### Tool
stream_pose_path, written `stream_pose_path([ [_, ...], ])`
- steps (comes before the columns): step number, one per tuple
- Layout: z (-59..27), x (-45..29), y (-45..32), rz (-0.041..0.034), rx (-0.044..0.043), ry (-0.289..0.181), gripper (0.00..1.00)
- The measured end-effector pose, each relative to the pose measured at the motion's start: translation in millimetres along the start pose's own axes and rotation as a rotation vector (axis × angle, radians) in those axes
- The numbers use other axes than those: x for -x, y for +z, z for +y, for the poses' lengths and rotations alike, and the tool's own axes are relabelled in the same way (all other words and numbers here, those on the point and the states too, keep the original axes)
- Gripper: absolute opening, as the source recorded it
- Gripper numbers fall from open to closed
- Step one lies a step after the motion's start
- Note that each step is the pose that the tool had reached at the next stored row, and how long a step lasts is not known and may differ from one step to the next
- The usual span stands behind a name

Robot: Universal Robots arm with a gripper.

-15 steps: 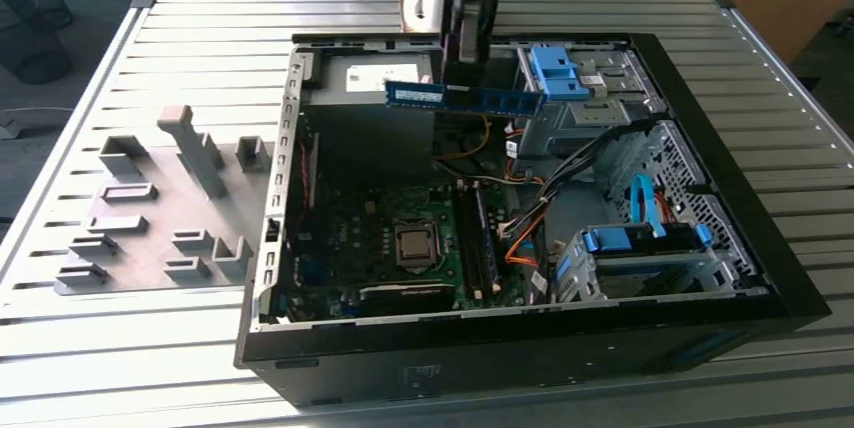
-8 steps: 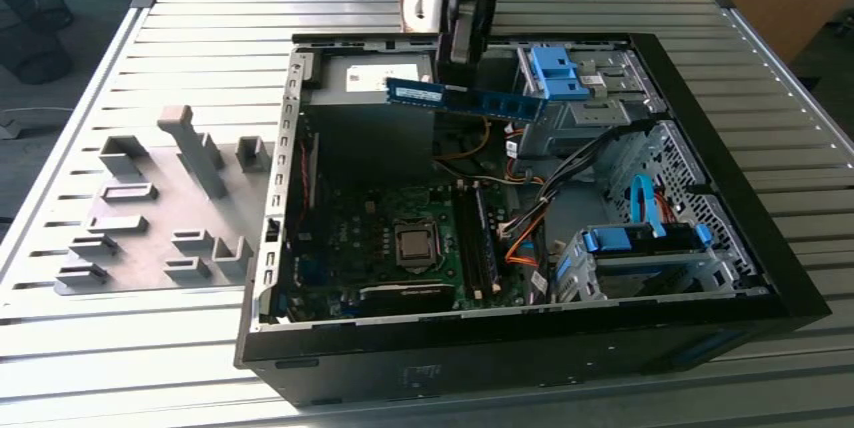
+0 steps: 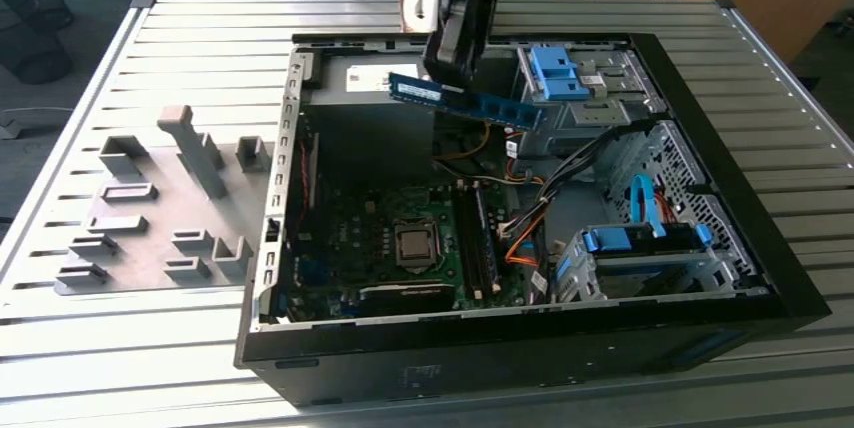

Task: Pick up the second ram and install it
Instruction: 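Insert the second ram into the second slot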

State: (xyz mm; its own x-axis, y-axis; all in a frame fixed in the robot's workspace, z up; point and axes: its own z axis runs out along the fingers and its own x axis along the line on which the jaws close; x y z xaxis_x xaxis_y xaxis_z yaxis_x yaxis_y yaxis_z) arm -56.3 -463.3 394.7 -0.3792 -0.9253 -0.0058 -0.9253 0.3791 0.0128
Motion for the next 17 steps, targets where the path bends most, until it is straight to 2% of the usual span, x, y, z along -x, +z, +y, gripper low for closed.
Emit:
stream_pose_path([
  [7, 0.0, 0.0, 0.8, -0.0013, -0.0006, 0.108, 0.14],
  [17, 0.1, 0.0, 0.9, -0.0015, -0.0007, 0.117, 0.14],
])
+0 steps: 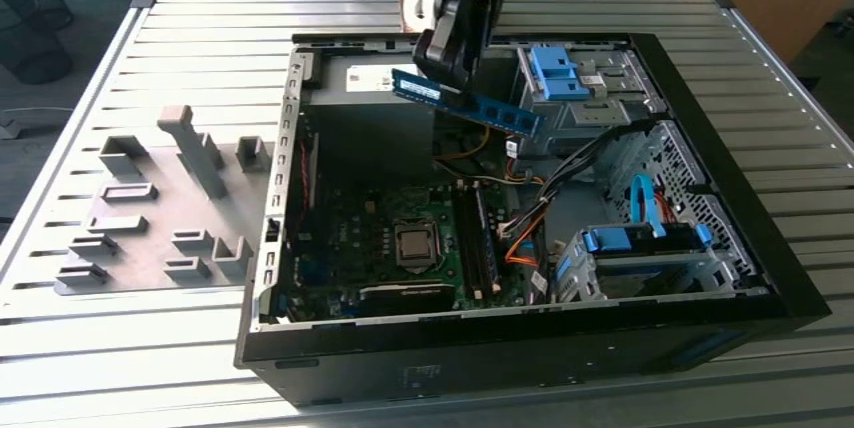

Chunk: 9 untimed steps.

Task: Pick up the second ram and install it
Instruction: 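Insert the second ram into the second slot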

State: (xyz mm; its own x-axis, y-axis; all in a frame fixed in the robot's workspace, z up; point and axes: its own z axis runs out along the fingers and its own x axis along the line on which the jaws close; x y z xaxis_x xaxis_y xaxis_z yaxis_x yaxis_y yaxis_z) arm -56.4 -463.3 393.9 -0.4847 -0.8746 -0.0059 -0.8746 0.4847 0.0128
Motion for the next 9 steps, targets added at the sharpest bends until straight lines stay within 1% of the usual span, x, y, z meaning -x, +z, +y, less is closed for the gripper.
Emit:
stream_pose_path([
  [2, 0.0, 0.0, 0.1, 0.0003, -0.0003, 0.006, 0.14],
  [3, 0.0, 0.0, 0.2, 0.0005, -0.0006, 0.018, 0.14],
  [9, 0.0, 0.0, 1.2, -0.0002, -0.0014, 0.126, 0.14],
])
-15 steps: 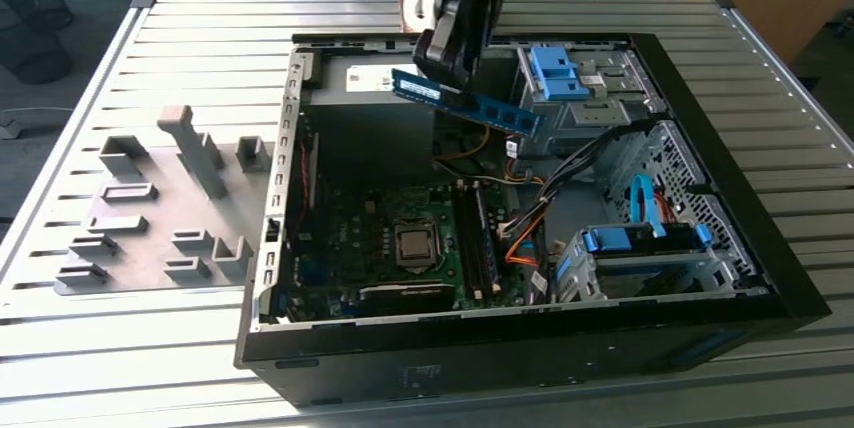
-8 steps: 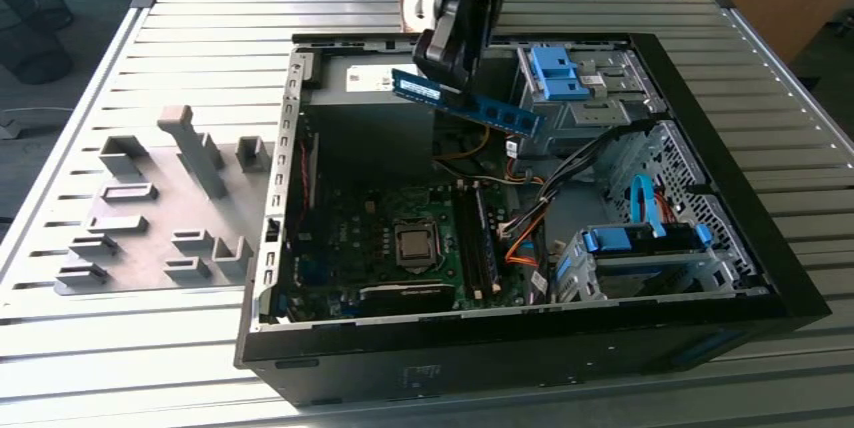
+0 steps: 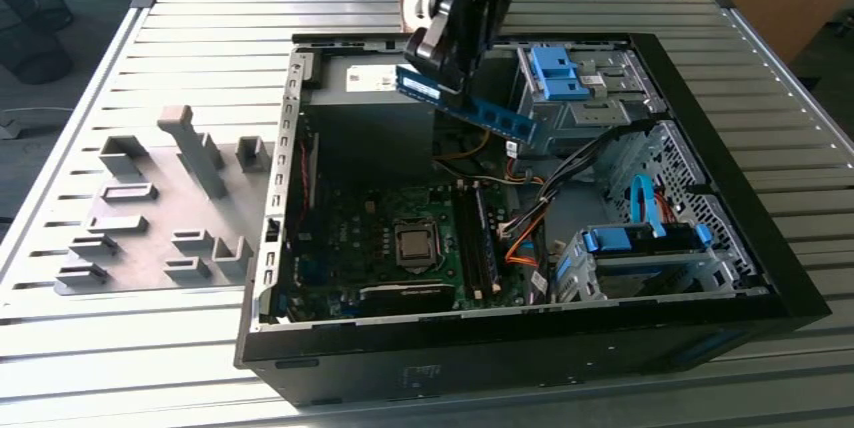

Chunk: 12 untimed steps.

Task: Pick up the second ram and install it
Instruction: 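Insert the second ram into the second slot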

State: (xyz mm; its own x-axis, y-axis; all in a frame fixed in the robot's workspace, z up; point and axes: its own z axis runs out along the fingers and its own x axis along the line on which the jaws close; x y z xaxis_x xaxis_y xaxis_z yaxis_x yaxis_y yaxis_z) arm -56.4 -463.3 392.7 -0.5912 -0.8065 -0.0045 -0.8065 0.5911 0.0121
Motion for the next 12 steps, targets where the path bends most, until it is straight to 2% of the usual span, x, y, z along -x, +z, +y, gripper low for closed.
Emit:
stream_pose_path([
  [12, 0.0, 0.0, 2.3, -0.001, -0.0022, 0.211, 0.14],
])
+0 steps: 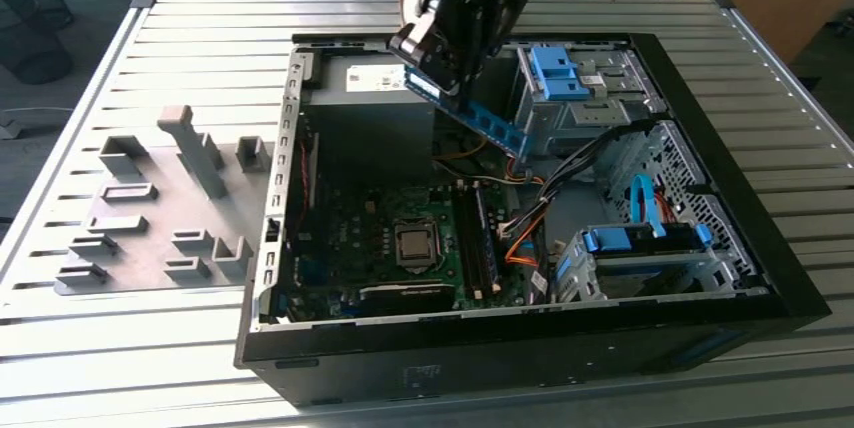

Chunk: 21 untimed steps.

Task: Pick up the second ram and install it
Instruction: 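Insert the second ram into the second slot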

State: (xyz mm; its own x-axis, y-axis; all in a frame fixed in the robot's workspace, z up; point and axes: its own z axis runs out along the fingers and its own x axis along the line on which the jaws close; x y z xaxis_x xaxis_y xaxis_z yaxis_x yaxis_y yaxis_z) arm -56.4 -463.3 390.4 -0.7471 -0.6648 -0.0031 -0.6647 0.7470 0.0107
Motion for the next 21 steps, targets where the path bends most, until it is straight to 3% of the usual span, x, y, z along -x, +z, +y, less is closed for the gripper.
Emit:
stream_pose_path([
  [21, -0.1, 0.0, 5.3, -0.0023, -0.0034, 0.377, 0.14],
])
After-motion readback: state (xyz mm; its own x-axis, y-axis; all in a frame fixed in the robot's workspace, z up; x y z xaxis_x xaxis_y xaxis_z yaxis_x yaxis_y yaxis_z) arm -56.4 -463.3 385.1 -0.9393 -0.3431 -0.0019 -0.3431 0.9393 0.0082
